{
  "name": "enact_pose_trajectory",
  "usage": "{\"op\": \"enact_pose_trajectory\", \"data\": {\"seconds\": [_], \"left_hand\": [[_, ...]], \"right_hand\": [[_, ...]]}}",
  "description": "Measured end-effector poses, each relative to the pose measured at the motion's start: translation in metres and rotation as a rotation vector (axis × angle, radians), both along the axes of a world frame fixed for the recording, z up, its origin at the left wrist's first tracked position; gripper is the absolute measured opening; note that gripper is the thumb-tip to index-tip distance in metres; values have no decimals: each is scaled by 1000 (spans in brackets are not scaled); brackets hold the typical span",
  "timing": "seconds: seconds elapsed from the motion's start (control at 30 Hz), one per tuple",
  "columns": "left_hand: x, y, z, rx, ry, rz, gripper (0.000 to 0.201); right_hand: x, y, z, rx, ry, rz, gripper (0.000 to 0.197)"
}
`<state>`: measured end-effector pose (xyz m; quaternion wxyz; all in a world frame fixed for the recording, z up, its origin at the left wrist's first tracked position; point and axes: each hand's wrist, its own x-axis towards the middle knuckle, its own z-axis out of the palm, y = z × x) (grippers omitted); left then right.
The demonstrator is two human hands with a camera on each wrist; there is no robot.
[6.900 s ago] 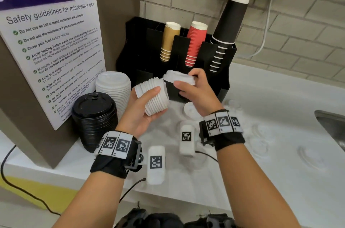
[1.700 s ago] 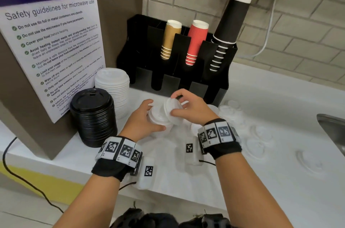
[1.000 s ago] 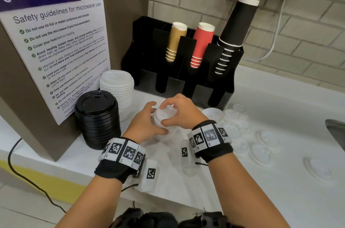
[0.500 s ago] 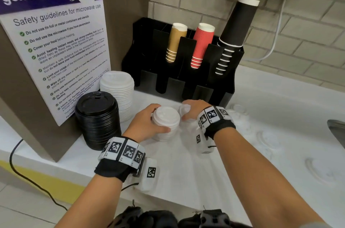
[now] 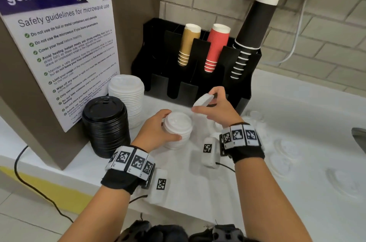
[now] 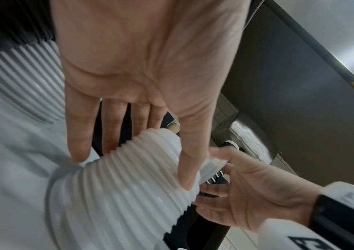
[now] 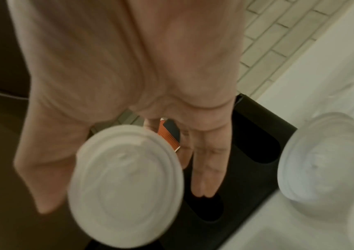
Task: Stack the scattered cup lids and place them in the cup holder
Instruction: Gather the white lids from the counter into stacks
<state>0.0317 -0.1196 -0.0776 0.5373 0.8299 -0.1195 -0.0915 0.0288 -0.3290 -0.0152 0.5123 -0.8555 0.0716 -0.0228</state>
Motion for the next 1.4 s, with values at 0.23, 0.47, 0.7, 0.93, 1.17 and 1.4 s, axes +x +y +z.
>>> {"op": "enact_pose_trajectory", "data": {"seconds": [0.23,0.47,0.7,0.93,1.17,1.4], "left_hand": [[0,1,-3,-25,11,8,83],[-2,-3,-4,-64,35,27,99],[-2,-4,-4,-64,26,28,98],[-4,-4,-2,-65,-21,8,80],[-5,-3,2,-48,-37,-33,86],[-3,-5,0,-31,-34,-59,67]], "right_hand": [[-24,23,-26,111,-146,11,57],[-32,32,-40,88,33,165,74],[-34,34,-32,10,-26,269,66],[-35,38,-29,-51,0,317,53],[-35,32,-22,-66,61,349,54],[-10,-26,-4,-572,315,-254,38]]}}
